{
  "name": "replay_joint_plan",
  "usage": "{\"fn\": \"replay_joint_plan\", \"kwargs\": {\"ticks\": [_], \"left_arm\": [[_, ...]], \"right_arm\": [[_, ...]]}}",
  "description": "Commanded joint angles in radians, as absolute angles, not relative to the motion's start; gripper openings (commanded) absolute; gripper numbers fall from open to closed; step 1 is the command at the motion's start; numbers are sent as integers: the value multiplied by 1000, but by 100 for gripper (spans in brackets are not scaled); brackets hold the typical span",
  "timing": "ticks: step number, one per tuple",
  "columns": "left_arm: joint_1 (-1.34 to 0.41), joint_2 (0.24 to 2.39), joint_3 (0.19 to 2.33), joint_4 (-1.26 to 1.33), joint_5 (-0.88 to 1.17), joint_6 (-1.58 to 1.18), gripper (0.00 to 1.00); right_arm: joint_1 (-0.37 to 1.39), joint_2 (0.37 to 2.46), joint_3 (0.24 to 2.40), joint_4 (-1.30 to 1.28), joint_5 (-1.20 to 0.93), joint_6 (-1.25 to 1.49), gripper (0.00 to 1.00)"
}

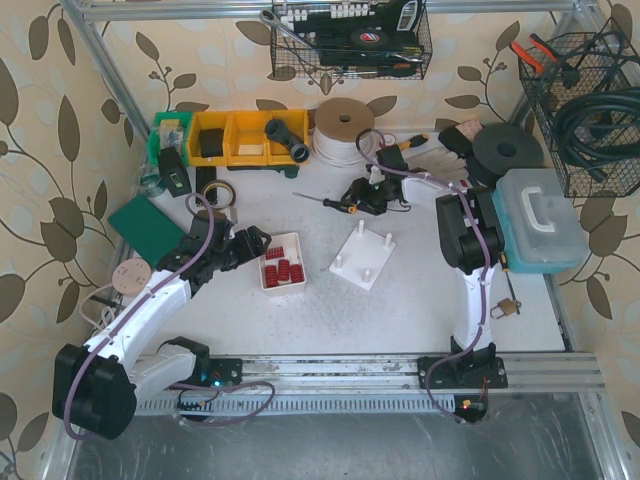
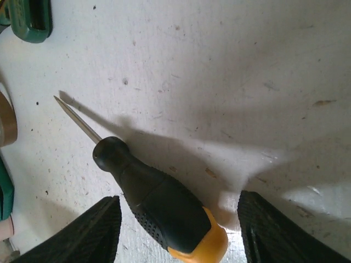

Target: Install the large spring

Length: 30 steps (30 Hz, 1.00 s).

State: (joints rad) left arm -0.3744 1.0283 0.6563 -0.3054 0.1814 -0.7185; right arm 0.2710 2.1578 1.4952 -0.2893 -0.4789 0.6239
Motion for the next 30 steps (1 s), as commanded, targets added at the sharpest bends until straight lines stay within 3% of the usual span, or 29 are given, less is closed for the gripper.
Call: {"fn": "replay_joint_plan", "kwargs": {"ticks": [1, 7, 13, 19, 22, 30], "left_arm": [[-379, 1014, 690, -300, 160, -707, 81], [-379, 1017, 692, -302, 162, -706, 81], [-379, 1025, 707, -327, 160, -704, 81], [-379, 1081, 767, -431, 157, -712, 82], [-392, 1096, 814, -491, 152, -696, 79], [-573, 1221, 977, -656, -18, -747, 78]], "right_arm": [[273, 2166, 1548, -367, -430, 584, 60], [303, 2077, 1581, -450, -320, 501, 61], [433, 1880, 1568, -569, -41, 416, 60], [620, 1478, 1155, -313, 239, 462, 59], [658, 1300, 962, -158, 261, 508, 59], [672, 1195, 741, 67, 322, 515, 59]]}}
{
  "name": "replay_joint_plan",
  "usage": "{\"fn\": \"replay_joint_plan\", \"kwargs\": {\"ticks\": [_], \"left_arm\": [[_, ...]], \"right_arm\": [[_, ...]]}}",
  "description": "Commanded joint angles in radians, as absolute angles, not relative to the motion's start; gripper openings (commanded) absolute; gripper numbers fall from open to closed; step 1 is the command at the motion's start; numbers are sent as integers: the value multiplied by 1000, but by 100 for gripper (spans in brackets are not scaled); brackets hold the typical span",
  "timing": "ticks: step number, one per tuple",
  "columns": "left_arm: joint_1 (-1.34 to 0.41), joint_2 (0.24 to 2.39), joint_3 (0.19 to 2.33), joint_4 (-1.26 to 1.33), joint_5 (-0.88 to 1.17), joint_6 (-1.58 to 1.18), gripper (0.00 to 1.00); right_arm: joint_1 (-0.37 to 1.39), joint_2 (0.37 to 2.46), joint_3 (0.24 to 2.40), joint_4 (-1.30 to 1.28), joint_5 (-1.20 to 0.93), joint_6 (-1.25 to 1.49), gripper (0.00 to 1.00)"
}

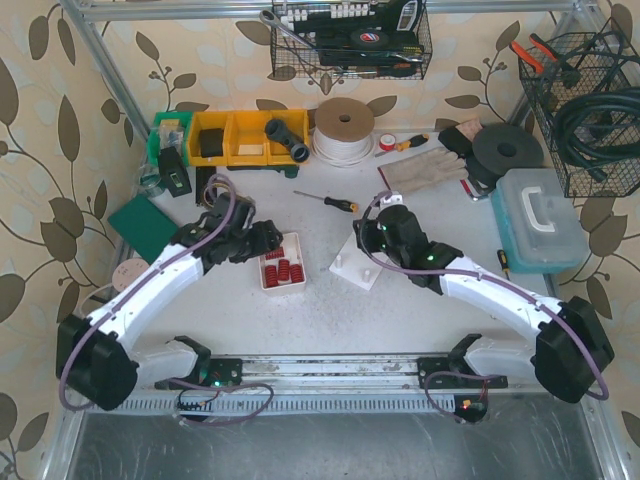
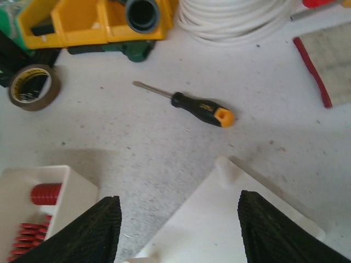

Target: Install the large spring

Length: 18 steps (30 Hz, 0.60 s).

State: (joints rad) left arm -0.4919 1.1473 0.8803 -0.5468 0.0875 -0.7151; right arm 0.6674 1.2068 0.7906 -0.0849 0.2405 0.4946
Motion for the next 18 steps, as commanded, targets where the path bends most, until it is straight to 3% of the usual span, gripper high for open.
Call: {"fn": "replay_joint_plan", "kwargs": {"ticks": [1, 3, 4, 12, 18], "left_arm": [[-594, 1247, 997, -676, -40, -757, 77], [-615, 1291, 1018, -698, -63, -774, 77], [-624, 1311, 1018, -691, -60, -800, 76], [-715, 1535, 1136, -763, -122, -868, 63], [-728, 1565, 1109, -757, -164, -906, 54]], "right_arm": [[672, 1195, 744, 48, 331, 523, 63], [671, 1195, 767, -49, 397, 584, 88], [664, 1192, 778, -84, 417, 594, 93], [585, 1136, 688, 35, 267, 626, 94], [581, 1125, 696, 49, 200, 589, 86]]}}
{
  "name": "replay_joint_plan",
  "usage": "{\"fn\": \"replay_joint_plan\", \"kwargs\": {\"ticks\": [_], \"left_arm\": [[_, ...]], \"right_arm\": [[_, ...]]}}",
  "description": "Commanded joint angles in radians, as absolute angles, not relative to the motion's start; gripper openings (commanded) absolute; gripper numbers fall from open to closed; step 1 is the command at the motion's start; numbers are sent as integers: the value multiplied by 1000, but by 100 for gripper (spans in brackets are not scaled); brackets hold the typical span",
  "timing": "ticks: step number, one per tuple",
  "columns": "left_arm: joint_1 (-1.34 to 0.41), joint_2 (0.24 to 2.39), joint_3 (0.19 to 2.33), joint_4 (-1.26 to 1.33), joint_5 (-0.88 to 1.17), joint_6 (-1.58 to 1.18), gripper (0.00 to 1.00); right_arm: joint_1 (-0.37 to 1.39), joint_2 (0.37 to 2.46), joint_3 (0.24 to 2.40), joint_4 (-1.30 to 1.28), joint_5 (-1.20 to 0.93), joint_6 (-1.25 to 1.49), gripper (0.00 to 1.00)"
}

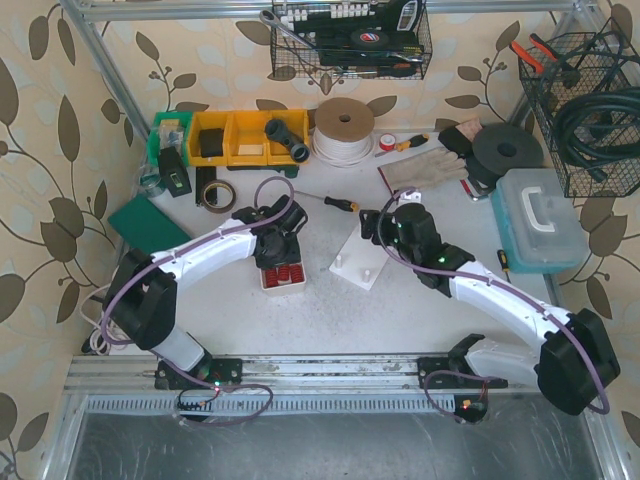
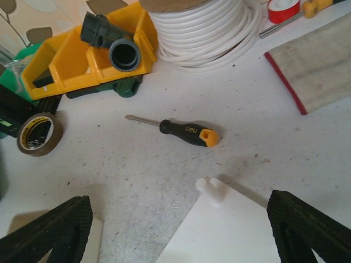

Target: Install the large spring

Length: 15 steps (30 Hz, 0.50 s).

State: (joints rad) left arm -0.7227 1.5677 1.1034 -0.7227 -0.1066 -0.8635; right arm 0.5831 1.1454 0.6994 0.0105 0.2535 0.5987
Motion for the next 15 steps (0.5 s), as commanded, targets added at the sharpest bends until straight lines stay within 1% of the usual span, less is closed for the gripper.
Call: {"fn": "replay_joint_plan", "kwargs": {"ticks": [1, 6, 15], "left_arm": [[-730, 1571, 1103, -749, -164, -907, 53], [-745, 1640, 1112, -734, -174, -898, 48], [-750, 1707, 1116, -699, -198, -866, 46]], "right_arm": [[581, 1118, 693, 50, 203, 586, 86], [577, 1099, 674, 71, 203, 589, 86], [574, 1124, 681, 85, 169, 589, 84]]}}
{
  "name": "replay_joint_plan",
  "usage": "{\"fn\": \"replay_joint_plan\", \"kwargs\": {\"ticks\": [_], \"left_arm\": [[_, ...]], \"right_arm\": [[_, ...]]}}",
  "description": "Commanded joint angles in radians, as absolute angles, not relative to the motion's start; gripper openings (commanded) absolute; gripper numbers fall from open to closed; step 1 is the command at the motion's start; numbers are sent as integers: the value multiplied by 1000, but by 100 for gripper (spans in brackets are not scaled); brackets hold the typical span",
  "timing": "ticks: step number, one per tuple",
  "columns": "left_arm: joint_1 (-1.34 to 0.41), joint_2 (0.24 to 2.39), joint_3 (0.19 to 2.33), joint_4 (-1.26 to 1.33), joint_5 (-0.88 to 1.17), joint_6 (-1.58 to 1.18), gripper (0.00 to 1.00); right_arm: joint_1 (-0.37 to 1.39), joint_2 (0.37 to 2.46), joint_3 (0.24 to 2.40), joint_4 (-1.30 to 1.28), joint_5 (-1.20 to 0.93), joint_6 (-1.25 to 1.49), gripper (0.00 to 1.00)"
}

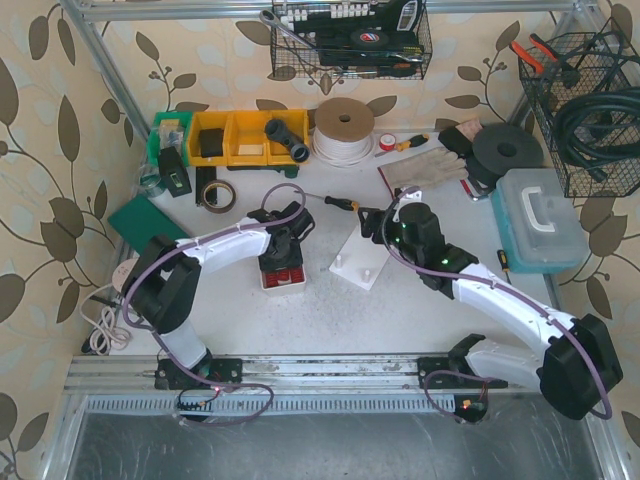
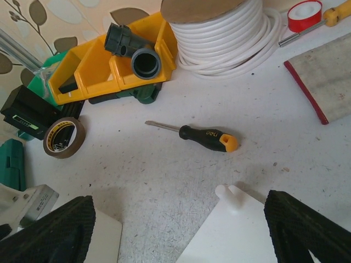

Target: Install the large spring

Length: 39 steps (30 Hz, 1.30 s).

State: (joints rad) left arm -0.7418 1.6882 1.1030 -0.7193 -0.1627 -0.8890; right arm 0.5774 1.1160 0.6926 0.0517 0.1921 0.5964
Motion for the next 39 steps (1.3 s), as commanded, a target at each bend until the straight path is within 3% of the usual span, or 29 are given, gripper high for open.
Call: {"fn": "replay_joint_plan", "kwargs": {"ticks": [1, 5, 24, 32, 37, 39], "left_arm": [[-751, 1715, 1115, -682, -192, -859, 45], [-750, 1738, 1105, -655, -185, -841, 40], [-750, 1810, 1135, -697, -210, -832, 38], [-750, 1811, 1142, -710, -221, -821, 26], [-749, 1820, 1198, -767, -227, -802, 4], [-749, 1806, 1229, -798, -237, -794, 0]], "right_arm": [[574, 1123, 680, 83, 171, 588, 84], [574, 1133, 680, 90, 172, 592, 83], [574, 1180, 701, 94, 167, 577, 83], [574, 1194, 709, 94, 163, 576, 84], [574, 1192, 709, 99, 154, 578, 87], [574, 1192, 706, 112, 137, 578, 87]]}}
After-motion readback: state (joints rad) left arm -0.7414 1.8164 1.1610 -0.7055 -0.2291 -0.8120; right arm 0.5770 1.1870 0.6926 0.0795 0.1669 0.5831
